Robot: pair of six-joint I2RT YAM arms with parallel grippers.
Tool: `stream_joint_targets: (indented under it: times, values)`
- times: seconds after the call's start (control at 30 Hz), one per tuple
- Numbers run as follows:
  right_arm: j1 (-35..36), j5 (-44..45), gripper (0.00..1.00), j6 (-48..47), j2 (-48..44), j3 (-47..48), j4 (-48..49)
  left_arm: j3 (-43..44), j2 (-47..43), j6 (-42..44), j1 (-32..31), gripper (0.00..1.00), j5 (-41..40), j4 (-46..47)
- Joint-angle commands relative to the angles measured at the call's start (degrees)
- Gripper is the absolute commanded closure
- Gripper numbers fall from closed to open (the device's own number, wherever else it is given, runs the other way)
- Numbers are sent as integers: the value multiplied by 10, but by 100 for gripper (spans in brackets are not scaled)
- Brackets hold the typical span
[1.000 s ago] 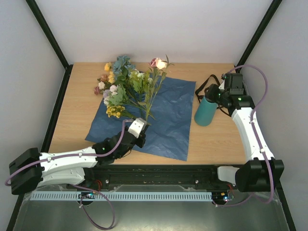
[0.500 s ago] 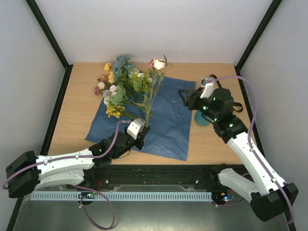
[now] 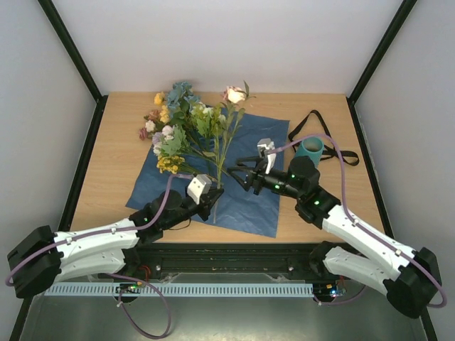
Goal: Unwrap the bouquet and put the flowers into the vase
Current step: Insert the fake flower into the vase.
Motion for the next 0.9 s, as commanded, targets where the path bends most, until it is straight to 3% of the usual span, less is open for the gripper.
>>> stream_joint_targets:
  times: [0.0, 0.2, 0.77, 0.83, 0.87]
  values:
    - [33, 0, 45, -7, 39, -1, 81, 5, 21, 2, 2, 98, 42, 26]
    - [50, 23, 48, 2, 93, 35, 60, 5, 17, 4, 2, 98, 40, 24]
    - [50, 14, 98, 22, 86, 0, 126, 13, 32, 7, 2, 98, 50, 19]
    - [50, 14, 99, 22, 83, -6, 140, 12, 29, 7, 2, 91, 39, 14]
    - [50, 15, 99, 17, 80, -4, 141, 12, 27, 5, 2, 82, 31, 13]
